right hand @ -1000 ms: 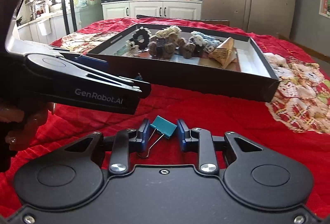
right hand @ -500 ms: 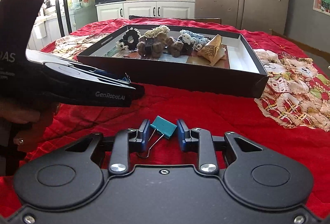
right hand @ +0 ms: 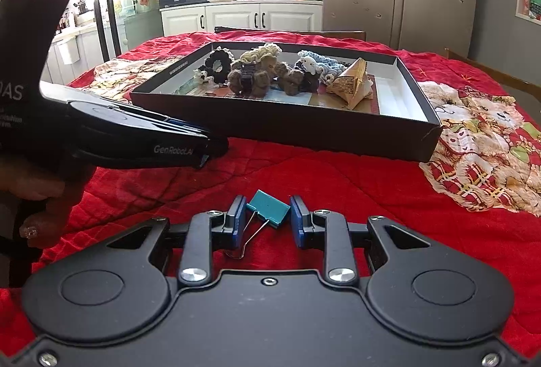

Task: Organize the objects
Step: 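Carry both clips over the box and lower them inside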

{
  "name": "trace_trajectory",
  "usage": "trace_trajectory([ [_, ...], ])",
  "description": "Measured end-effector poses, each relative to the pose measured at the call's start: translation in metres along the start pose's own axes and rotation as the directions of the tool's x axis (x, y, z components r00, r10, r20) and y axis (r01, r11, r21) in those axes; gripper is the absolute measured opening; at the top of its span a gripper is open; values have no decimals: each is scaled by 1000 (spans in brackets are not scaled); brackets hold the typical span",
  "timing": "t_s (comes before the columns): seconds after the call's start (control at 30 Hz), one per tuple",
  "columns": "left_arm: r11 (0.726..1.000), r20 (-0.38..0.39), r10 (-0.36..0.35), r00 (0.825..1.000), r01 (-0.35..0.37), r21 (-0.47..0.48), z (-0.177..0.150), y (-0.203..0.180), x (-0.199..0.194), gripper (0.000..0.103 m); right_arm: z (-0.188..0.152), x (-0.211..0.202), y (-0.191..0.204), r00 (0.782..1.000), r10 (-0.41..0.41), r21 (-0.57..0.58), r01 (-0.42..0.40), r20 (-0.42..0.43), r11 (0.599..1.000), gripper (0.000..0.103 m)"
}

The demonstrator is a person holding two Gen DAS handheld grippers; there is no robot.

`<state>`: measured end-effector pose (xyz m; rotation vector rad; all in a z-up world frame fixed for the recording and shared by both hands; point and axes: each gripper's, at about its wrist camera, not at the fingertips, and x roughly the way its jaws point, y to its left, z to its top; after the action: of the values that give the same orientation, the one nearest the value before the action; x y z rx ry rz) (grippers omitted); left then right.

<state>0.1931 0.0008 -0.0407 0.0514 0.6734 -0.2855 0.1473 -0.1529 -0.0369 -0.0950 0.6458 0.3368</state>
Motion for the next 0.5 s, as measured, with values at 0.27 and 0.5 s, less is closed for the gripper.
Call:
trace_trajectory([
  [0.27,1000,51,-15,999,16,-17,3,6,-23,17,7,-8,0,999,11,-4,-11,34,1000,27],
  [0.5,999,108,-32,994,34,-19,20,8,-42,17,26,-15,-5,997,4,-17,-3,75,1000,27],
])
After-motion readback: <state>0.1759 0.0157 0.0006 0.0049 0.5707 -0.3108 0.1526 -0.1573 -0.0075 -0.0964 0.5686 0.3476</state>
